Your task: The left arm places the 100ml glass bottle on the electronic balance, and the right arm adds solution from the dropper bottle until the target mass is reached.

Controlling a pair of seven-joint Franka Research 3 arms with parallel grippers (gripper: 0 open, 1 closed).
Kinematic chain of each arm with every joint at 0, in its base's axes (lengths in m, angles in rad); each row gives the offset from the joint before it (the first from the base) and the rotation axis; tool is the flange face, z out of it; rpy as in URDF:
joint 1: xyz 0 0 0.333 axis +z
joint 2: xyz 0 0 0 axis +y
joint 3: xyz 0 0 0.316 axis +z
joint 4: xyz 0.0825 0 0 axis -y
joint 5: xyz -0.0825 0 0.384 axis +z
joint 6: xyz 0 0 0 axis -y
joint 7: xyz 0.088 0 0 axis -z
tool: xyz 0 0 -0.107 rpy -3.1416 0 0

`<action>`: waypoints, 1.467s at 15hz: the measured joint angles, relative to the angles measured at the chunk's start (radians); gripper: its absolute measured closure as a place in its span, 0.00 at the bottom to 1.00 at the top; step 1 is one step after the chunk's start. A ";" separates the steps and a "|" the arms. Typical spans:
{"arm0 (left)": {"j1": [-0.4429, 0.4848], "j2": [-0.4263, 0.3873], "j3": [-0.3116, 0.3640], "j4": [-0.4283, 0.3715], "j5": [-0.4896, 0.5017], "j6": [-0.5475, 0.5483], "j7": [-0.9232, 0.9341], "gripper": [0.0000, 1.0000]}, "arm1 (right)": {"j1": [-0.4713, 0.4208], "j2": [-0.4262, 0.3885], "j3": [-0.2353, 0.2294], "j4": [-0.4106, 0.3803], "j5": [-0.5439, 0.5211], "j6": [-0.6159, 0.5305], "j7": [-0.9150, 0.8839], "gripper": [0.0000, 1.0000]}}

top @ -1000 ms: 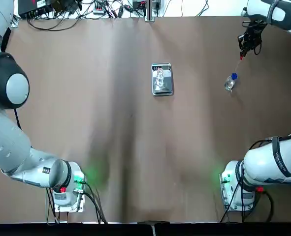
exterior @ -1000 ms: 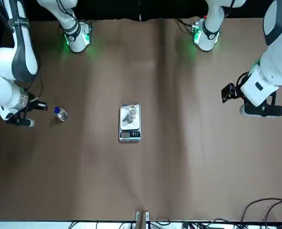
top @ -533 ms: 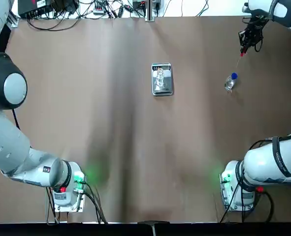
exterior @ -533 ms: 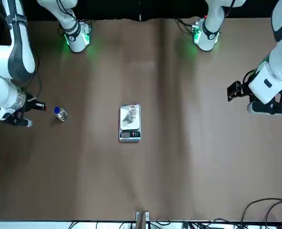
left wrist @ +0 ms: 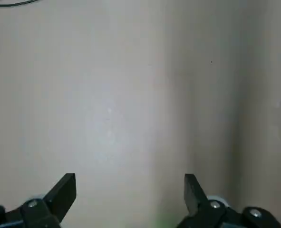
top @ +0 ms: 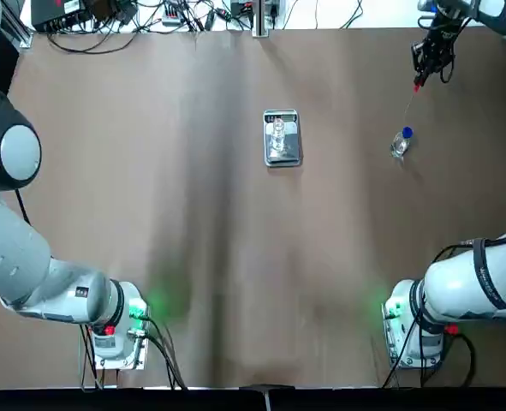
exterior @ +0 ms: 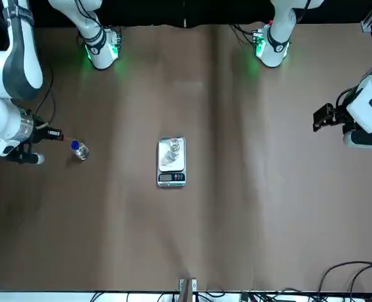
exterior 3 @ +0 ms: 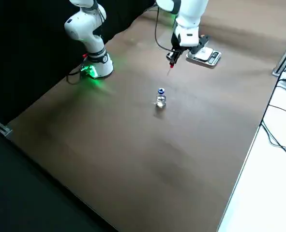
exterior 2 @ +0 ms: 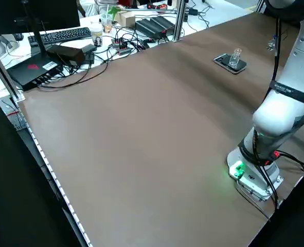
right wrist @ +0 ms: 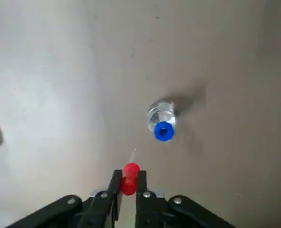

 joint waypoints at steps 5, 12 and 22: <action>0.024 -0.004 0.002 0.000 0.000 0.000 0.054 0.00 | 0.064 -0.007 0.001 0.051 0.041 -0.043 0.099 0.84; 0.046 -0.040 0.003 -0.028 0.000 -0.004 0.072 0.00 | 0.177 -0.007 0.004 0.072 0.054 -0.043 0.284 0.84; 0.049 -0.112 0.009 -0.153 0.000 0.051 0.077 0.00 | 0.282 -0.007 0.004 0.112 0.130 -0.043 0.503 0.84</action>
